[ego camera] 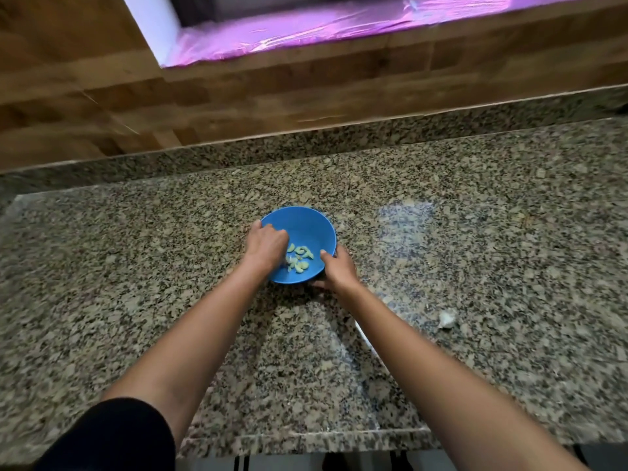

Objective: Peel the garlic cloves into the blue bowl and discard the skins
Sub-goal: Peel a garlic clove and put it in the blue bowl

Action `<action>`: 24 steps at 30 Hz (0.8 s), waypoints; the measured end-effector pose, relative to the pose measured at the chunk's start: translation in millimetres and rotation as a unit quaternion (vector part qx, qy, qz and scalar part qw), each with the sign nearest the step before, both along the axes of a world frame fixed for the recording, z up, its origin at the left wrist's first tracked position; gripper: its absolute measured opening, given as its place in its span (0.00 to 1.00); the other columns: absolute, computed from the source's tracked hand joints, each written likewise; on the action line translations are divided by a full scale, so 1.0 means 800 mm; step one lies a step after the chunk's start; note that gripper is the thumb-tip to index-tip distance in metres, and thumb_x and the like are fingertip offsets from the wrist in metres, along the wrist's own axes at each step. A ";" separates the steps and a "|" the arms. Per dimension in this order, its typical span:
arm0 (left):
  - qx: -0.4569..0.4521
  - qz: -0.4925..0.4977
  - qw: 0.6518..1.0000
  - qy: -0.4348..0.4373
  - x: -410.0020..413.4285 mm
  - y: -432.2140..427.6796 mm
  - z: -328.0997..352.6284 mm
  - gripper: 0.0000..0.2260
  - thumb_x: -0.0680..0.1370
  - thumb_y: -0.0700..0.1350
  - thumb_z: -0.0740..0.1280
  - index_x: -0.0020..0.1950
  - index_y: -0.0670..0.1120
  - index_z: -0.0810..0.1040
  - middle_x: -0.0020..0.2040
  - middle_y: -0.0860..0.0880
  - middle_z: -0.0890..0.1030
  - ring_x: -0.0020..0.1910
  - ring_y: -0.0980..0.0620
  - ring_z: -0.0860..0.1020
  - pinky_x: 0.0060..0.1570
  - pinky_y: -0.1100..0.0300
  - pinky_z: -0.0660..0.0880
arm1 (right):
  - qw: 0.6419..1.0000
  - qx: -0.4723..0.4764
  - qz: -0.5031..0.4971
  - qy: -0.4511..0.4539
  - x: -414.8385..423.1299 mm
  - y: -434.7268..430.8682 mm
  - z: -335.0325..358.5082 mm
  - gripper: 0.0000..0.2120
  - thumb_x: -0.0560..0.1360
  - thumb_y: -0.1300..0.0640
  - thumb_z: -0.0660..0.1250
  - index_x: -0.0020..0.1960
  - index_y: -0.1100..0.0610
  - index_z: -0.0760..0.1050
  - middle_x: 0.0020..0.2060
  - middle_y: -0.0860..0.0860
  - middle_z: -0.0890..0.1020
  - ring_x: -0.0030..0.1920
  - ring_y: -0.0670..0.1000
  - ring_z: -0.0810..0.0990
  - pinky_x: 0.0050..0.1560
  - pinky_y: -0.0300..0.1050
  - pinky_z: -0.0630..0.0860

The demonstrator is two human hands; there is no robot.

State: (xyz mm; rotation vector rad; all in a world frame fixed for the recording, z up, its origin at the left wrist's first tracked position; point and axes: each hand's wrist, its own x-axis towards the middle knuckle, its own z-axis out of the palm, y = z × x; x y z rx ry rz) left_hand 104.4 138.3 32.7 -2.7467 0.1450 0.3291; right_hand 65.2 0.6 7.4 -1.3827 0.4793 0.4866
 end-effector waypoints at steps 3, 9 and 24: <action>0.031 -0.036 0.999 0.001 -0.002 -0.001 -0.001 0.15 0.74 0.54 0.68 0.56 0.47 0.78 0.52 0.46 0.81 0.56 0.48 0.76 0.60 0.54 0.62 | 1.000 -0.006 -0.011 -0.004 0.001 0.001 0.002 0.19 0.80 0.60 0.57 0.70 0.55 0.63 0.61 0.57 0.74 0.54 0.58 0.79 0.45 0.56 0.80; 0.019 -0.072 0.996 0.044 -0.011 0.004 0.000 0.12 0.76 0.50 0.65 0.54 0.44 0.78 0.51 0.45 0.81 0.55 0.46 0.74 0.57 0.55 0.64 | 0.999 -0.028 -0.014 -0.008 -0.003 0.005 0.004 0.19 0.80 0.60 0.56 0.71 0.55 0.62 0.60 0.58 0.75 0.53 0.58 0.80 0.41 0.54 0.81; -0.754 0.286 0.586 -0.078 -0.115 0.010 0.058 0.04 0.73 0.34 0.70 0.47 0.38 0.81 0.32 0.47 0.82 0.29 0.57 0.79 0.33 0.68 0.77 | 0.988 -0.075 -0.090 -0.096 -0.066 -0.031 0.001 0.11 0.80 0.54 0.57 0.58 0.58 0.73 0.43 0.51 0.79 0.38 0.48 0.75 0.36 0.43 0.73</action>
